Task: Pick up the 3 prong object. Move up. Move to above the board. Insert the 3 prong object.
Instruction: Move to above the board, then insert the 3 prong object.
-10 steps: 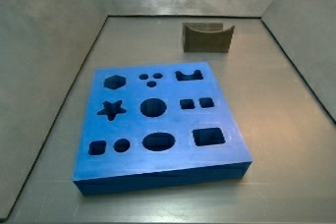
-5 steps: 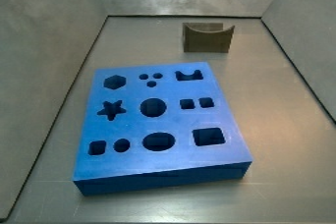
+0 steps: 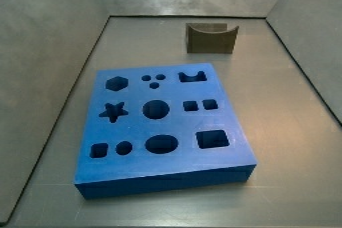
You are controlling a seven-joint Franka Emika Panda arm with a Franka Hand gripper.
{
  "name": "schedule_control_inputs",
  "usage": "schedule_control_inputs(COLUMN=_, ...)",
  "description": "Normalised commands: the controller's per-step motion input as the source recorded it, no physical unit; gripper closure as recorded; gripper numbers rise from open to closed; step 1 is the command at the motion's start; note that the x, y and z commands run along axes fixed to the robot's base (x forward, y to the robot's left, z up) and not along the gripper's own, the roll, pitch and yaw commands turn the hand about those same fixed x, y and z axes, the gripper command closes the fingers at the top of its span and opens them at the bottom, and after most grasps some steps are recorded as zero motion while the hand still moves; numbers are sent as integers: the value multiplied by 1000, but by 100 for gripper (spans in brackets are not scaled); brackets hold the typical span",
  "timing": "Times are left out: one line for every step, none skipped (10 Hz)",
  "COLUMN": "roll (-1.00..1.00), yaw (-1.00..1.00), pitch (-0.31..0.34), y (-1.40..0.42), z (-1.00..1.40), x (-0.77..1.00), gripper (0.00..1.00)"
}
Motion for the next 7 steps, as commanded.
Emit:
schedule_control_inputs(roll=52, yaw=-1, pitch=152, y=-958, z=154, x=826, gripper=100)
schedule_control_inputs(roll=77, yaw=7, pitch=161, y=-695, z=120, x=625, gripper=100)
schedule_control_inputs(roll=100, yaw=5, pitch=161, y=-374, z=76, x=372, gripper=100)
schedule_control_inputs(roll=83, yaw=6, pitch=138, y=-269, z=64, x=275, gripper=100)
schedule_control_inputs(roll=23, yaw=0, pitch=0, y=0, z=-14, x=0, gripper=100)
schedule_control_inputs(roll=0, yaw=0, pitch=-100, y=0, z=0, x=-60, gripper=100)
schedule_control_inputs(roll=77, yaw=17, pitch=-211, y=143, z=-229, x=-134, gripper=100)
